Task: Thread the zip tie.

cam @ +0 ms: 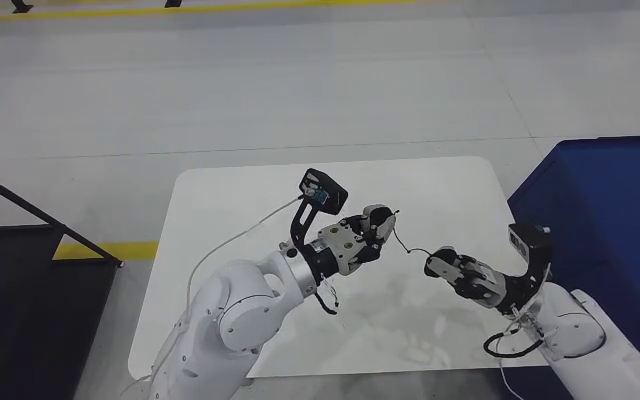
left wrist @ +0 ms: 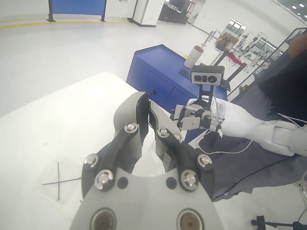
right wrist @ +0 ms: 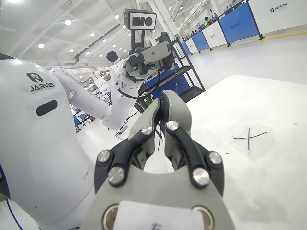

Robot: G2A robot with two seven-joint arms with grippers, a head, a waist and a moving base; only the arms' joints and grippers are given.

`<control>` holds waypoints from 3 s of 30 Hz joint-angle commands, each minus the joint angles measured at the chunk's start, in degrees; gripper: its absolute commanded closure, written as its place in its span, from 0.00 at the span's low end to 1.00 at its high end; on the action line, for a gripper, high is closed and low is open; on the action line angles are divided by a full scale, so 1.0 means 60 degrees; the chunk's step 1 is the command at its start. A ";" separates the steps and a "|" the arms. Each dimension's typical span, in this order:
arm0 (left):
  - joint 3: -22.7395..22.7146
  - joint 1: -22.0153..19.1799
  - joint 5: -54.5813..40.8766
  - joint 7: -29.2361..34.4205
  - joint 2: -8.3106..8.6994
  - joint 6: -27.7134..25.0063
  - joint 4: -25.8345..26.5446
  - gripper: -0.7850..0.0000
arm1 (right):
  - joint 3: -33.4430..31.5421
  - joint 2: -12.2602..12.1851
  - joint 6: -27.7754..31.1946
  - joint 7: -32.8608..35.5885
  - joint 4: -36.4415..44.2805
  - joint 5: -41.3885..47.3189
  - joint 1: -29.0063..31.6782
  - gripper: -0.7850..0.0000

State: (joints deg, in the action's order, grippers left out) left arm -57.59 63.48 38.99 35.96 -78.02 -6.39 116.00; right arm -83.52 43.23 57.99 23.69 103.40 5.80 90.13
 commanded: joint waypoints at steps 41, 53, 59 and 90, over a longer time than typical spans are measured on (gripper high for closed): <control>-0.0290 -0.0564 -0.7393 0.1419 -0.0264 0.2608 -0.1779 1.00 | -0.0732 0.0556 0.0001 -0.2224 0.0466 -0.4653 0.0436 1.00; -0.0795 -0.0501 -0.6383 -0.0494 -0.0195 0.2020 -0.1499 1.00 | -0.0767 0.0741 0.0001 -0.3200 0.0652 -0.6042 0.0648 1.00; -0.0686 -0.0011 -0.4318 -0.0988 -0.0069 0.1621 -0.0756 1.00 | -0.0564 0.0689 0.0001 -0.2920 0.0597 -0.5208 0.0650 1.00; -0.0452 0.0847 -0.2924 -0.1559 0.0055 0.1154 -0.0279 1.00 | -0.0414 0.0622 0.0001 -0.2491 0.0593 -0.4481 0.0651 1.00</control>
State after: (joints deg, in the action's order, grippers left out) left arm -60.31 68.55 21.47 26.62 -77.70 0.56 114.32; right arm -86.00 46.97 58.00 8.74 106.96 -21.08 94.04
